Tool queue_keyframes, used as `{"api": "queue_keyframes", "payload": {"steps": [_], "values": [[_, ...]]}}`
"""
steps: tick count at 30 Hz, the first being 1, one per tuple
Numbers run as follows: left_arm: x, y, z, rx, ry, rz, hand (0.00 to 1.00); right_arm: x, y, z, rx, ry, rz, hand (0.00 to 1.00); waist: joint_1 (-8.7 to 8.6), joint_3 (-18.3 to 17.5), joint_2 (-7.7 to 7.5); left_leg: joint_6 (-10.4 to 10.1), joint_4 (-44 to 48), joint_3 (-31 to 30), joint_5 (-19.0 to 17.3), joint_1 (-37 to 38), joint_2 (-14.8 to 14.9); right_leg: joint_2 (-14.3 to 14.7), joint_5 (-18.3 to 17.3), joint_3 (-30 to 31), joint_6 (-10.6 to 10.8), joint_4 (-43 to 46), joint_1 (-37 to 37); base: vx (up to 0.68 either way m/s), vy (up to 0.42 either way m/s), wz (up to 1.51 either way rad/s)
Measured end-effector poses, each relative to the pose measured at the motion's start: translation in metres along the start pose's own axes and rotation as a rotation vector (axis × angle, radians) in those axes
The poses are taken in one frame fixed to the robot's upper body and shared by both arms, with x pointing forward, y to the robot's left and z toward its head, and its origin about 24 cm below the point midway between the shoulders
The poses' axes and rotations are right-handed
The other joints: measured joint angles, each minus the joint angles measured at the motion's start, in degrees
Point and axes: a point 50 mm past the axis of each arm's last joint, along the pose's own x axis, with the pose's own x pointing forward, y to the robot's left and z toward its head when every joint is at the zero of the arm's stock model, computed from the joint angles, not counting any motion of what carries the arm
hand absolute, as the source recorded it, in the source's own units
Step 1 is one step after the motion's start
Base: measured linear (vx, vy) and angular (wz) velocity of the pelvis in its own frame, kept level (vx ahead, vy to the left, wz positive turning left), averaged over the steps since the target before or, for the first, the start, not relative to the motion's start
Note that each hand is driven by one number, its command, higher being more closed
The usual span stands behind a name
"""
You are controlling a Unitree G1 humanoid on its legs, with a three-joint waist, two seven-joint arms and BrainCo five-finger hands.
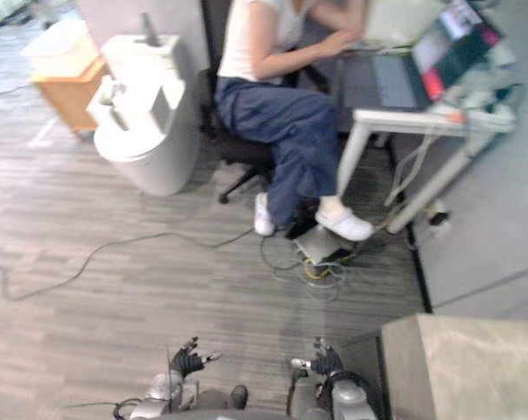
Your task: Organize washtable
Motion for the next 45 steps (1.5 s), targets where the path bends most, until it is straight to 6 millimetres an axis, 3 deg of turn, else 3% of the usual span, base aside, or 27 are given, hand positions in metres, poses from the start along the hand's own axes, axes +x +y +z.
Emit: {"api": "queue_keyframes", "payload": {"steps": [1,2,3,4,5,8,9,10,12,14,17,18,20,21,24,27,29,30,31,32,35,38,40,45], "values": [[0.000,-0.002,0.000,-0.003,0.002,-0.005,0.00,0.000,0.002,0.000,0.010,-0.001,0.004,0.00,-0.19,0.10,0.00,-1.50,-0.09,3.87,0.42,-0.60,1.30,-0.24,-0.08,-2.76,-0.16,-0.59,1.88,0.10,-0.164,1.40],[0.000,-0.002,0.000,-0.002,0.001,-0.007,0.00,0.000,0.003,0.000,0.016,0.000,0.005,0.00,-0.24,0.26,-0.07,-1.57,0.01,6.97,0.47,-0.67,2.28,-0.35,-0.18,-4.18,-0.33,-0.75,3.01,0.07,-0.128,1.44],[0.000,-0.003,0.002,-0.001,-0.004,-0.008,0.00,0.000,0.004,-0.001,0.020,0.001,0.005,0.00,-0.32,0.64,-0.44,-1.76,0.22,14.76,1.01,-0.85,4.61,-0.71,-0.70,-7.20,-1.16,-1.00,5.31,0.04,-0.074,1.36],[0.001,-0.002,0.004,0.001,-0.012,-0.006,0.00,0.001,0.004,0.002,0.034,-0.006,0.003,0.00,-0.16,0.94,-0.36,-1.31,0.91,21.33,2.14,-1.66,5.90,-1.10,-0.89,-9.52,-1.30,-1.32,6.99,0.00,-0.049,1.30],[0.001,0.000,0.004,0.006,-0.015,-0.004,0.00,0.002,0.004,0.005,0.035,-0.012,0.003,0.00,-0.14,1.16,-0.85,-1.01,1.49,23.63,2.97,-2.43,6.05,-1.36,-0.88,-10.12,-1.31,-1.70,7.41,-0.04,0.009,1.22],[0.002,0.010,0.009,0.059,-0.033,0.003,0.00,0.004,0.009,0.011,0.052,-0.033,-0.001,0.00,-0.08,1.00,-2.84,2.39,-2.07,32.08,5.36,-3.99,5.84,-3.00,-0.68,-15.08,-1.21,-6.71,8.71,-0.03,0.051,0.97],[0.002,0.014,0.008,0.072,-0.026,0.007,0.00,0.004,0.009,0.008,0.057,-0.022,-0.001,0.00,-0.49,1.31,-2.51,3.46,-0.89,37.77,4.39,-4.28,7.99,-3.52,-0.53,-17.01,-0.96,-6.47,9.22,-0.02,0.068,0.88],[0.003,0.014,0.007,0.073,-0.021,0.007,0.00,0.003,0.009,0.004,0.057,-0.010,-0.003,0.00,-0.82,1.58,-2.06,3.62,-0.46,38.98,4.54,-4.30,8.55,-3.64,-0.50,-17.85,-0.74,-6.34,10.02,-0.05,0.087,0.75],[0.001,0.016,0.002,0.079,-0.006,0.011,0.00,0.000,0.009,-0.006,0.059,0.025,-0.003,0.00,-0.56,1.49,-2.21,5.70,-6.23,35.69,7.98,-1.73,4.56,-4.43,-0.46,-17.67,-0.02,-8.02,11.92,-0.06,0.135,0.68],[0.001,0.019,-0.001,0.088,0.005,0.015,0.00,0.000,0.009,-0.007,0.052,0.029,-0.003,0.00,-1.10,1.48,-2.14,6.42,-9.02,33.45,9.71,-1.62,2.73,-4.91,-0.15,-18.34,0.55,-8.58,11.97,-0.06,0.133,0.82],[0.000,0.027,-0.007,0.096,0.030,0.032,0.00,0.000,0.011,-0.007,0.019,0.032,0.010,0.00,-1.33,1.65,-2.79,7.25,-11.39,26.96,10.63,-1.57,-1.35,-8.69,-1.70,-19.43,3.53,-1.70,11.06,-0.05,0.135,1.04],[-0.001,0.027,-0.010,0.096,0.037,0.029,0.00,0.001,0.009,-0.004,0.009,0.020,0.004,0.00,-1.85,1.69,-2.51,7.29,-11.39,22.68,10.66,-0.60,-2.52,-10.03,-2.17,-14.93,2.47,7.23,8.31,0.00,0.149,1.40],[-0.002,0.028,-0.011,0.097,0.042,0.025,0.00,-0.002,0.009,-0.005,0.014,0.007,0.001,0.00,-1.63,1.89,-2.05,7.35,-10.46,19.13,10.70,-0.21,-2.68,-7.48,-4.14,-5.33,1.03,12.17,6.29,0.05,0.064,1.33],[-0.002,0.031,-0.011,0.085,0.042,0.031,0.00,-0.003,0.011,-0.007,0.020,0.005,0.004,0.00,-1.47,1.52,-2.74,7.36,-10.51,16.80,10.67,0.17,-2.90,-5.46,-6.70,0.84,2.12,14.59,4.68,0.06,-0.006,1.29],[-0.002,0.034,-0.010,0.063,0.042,0.046,0.00,-0.006,0.013,-0.008,0.030,-0.006,0.004,0.00,-0.98,1.16,-3.38,7.21,-9.47,12.23,10.77,0.33,-4.16,-4.70,-9.18,5.82,3.54,14.38,2.29,0.06,-0.019,1.08],[-0.001,0.036,-0.010,0.029,0.043,0.062,0.00,-0.007,0.014,-0.011,0.033,0.001,0.008,0.00,-0.33,0.75,-3.95,7.05,-9.51,9.19,10.48,0.41,-5.65,-5.04,-9.36,8.25,4.13,9.38,2.12,0.06,-0.052,0.92],[-0.001,0.037,-0.009,0.019,0.042,0.067,0.00,-0.008,0.018,-0.013,0.038,0.008,0.020,0.00,-0.24,0.39,-4.50,6.63,-9.95,9.95,9.90,0.05,-5.73,-5.20,-9.00,5.92,4.14,2.70,4.15,0.08,-0.146,0.99],[-0.001,0.039,-0.007,0.000,0.036,0.080,0.00,-0.009,0.021,-0.016,0.045,0.016,0.028,0.00,-0.16,-0.13,-5.53,6.76,-9.46,12.14,9.81,-0.54,-5.73,-5.50,-6.63,4.60,3.23,-2.44,6.28,0.09,-0.159,1.03],[-0.001,0.037,-0.007,-0.013,0.037,0.081,0.00,-0.009,0.025,-0.015,0.052,0.011,0.042,0.00,-0.18,-0.38,-5.67,7.44,-6.91,14.58,8.48,-2.42,-5.24,-5.90,-2.72,3.02,4.71,-3.78,7.45,0.11,-0.185,1.05],[-0.001,0.033,-0.005,-0.018,0.028,0.073,0.00,-0.008,0.025,-0.013,0.050,0.007,0.042,0.00,-0.02,-0.12,-4.59,5.56,-3.72,18.73,6.02,-3.78,-2.85,-5.66,-2.47,0.85,4.28,-4.14,8.54,0.07,-0.148,0.85],[0.000,0.027,-0.005,-0.028,0.028,0.060,0.00,-0.008,0.020,-0.011,0.049,-0.003,0.029,0.00,-0.14,-0.31,-2.46,5.66,1.89,25.91,4.16,-6.07,0.89,-4.84,-2.68,-3.02,4.15,-4.41,10.83,0.07,-0.089,0.62],[0.000,0.022,-0.001,-0.005,0.015,0.039,0.00,-0.008,0.020,-0.010,0.052,-0.002,0.029,0.00,-0.02,-0.58,-3.05,5.41,0.86,30.22,4.12,-4.65,1.09,-4.94,-3.83,-4.47,3.23,-3.94,12.31,0.10,-0.031,0.48],[0.000,0.024,-0.002,0.017,0.022,0.040,0.00,-0.006,0.023,-0.009,0.053,0.005,0.038,0.00,-0.12,-0.87,-3.79,4.32,-1.63,30.28,5.15,-3.68,0.19,-5.07,-3.87,-4.59,3.15,-4.17,12.29,0.09,-0.013,0.08],[-0.002,0.027,-0.013,0.074,0.071,0.032,0.00,-0.006,0.021,-0.017,0.055,0.044,0.037,0.00,-1.15,-1.55,-4.36,5.54,-16.48,29.38,12.77,2.46,-2.10,-4.85,-2.81,-2.96,2.05,-7.43,13.08,0.01,-0.029,0.01]]}}
